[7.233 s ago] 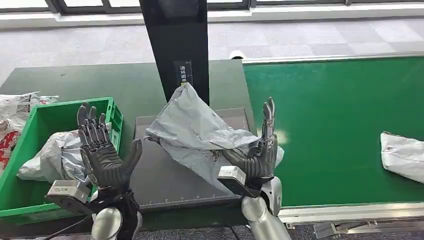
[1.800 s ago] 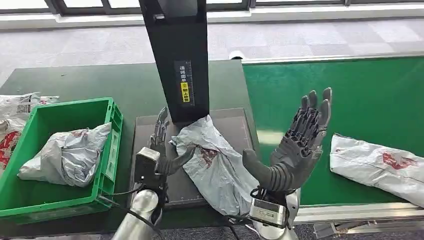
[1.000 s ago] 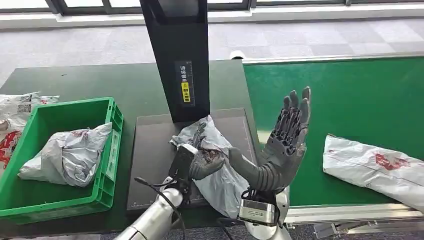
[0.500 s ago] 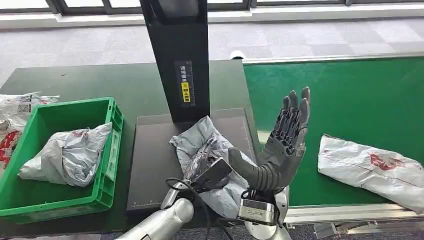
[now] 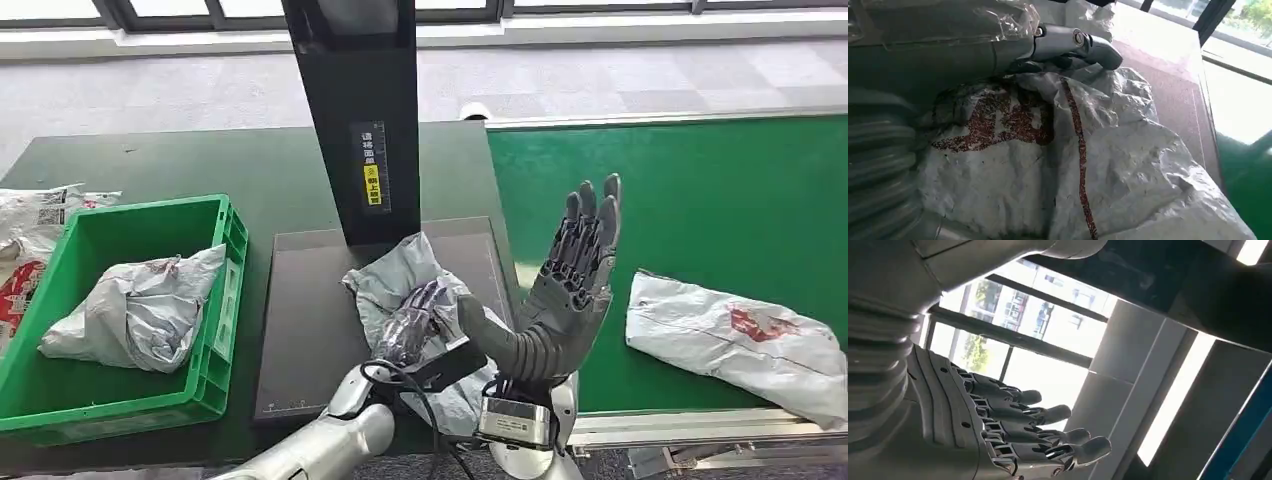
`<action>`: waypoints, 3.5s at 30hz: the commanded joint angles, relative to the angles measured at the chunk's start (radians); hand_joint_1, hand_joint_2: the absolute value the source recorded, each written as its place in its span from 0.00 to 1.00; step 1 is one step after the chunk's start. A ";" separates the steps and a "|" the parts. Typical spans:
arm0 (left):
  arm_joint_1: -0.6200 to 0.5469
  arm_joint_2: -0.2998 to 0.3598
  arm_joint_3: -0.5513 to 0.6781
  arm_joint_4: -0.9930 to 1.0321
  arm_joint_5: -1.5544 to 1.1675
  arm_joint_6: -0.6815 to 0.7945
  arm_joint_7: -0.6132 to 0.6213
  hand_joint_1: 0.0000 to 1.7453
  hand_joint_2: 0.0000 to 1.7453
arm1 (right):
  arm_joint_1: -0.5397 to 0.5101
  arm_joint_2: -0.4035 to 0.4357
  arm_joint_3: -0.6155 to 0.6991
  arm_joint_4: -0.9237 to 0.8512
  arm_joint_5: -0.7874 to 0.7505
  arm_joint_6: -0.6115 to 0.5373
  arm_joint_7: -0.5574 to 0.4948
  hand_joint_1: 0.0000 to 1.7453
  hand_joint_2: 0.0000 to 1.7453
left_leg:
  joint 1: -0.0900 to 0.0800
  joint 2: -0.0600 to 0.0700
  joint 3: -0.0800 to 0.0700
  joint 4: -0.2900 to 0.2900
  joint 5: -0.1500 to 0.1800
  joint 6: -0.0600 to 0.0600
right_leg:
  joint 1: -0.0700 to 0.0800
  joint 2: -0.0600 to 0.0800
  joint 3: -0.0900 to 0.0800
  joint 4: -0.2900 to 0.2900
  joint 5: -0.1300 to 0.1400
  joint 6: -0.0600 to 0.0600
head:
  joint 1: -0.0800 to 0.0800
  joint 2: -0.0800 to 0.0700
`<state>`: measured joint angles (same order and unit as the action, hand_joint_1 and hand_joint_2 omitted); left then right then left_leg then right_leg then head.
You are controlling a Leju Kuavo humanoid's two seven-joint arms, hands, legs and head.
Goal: Moved the parcel from conveyor to table for the left to box.
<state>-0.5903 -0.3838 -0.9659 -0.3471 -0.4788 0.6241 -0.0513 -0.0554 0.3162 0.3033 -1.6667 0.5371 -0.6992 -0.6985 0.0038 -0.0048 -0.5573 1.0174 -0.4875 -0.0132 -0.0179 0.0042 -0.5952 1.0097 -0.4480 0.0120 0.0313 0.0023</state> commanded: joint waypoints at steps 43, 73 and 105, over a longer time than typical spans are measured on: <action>0.204 0.109 1.037 -1.094 -1.054 0.074 -0.127 1.00 1.00 | 0.080 0.033 -0.049 0.004 -0.028 0.001 0.000 0.00 1.00 | 0.002 0.007 0.005 -0.001 -0.002 -0.001 | 0.002 0.007 0.001 -0.001 -0.001 -0.002 | 0.000 0.000; 0.032 0.155 1.834 -0.848 -0.945 0.074 -0.311 0.63 1.00 | 0.092 0.033 -0.007 0.046 -0.053 0.001 0.000 0.00 1.00 | 0.003 0.004 0.006 -0.004 0.000 -0.002 | 0.002 0.004 0.003 -0.002 -0.001 -0.002 | 0.000 0.000; -0.017 0.115 1.955 -0.868 -0.870 0.074 -0.492 0.00 0.00 | 0.072 0.033 -0.018 0.084 -0.062 0.001 0.000 0.00 1.00 | 0.004 0.003 0.004 -0.003 0.000 -0.002 | 0.004 0.003 0.002 -0.002 -0.001 -0.002 | 0.000 0.000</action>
<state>-0.5609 -0.2594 0.9033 -1.2470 -1.3497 0.7012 -0.5436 -0.0006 0.3124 0.2785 -1.6415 0.4788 -0.6992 -0.6989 0.0066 -0.0020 -0.5542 1.0163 -0.4885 -0.0154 -0.0155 0.0077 -0.5943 1.0100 -0.4497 0.0113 0.0317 0.0023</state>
